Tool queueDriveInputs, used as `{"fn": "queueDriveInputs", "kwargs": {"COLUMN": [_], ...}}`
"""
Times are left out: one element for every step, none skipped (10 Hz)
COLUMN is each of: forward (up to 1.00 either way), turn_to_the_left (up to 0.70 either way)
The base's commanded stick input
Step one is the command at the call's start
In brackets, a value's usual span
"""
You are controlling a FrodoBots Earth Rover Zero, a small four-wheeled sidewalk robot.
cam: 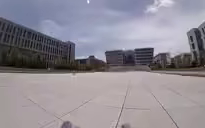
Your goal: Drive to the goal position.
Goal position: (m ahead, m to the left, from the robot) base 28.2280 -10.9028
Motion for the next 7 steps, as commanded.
{"fn": "queueDriveInputs", "kwargs": {"forward": [0.7,0.7,0.7,0.7,0.7,0.7,0.7], "turn_to_the_left": [0.0,-0.01,-0.01,0.0,0.0,0.0,0.0]}}
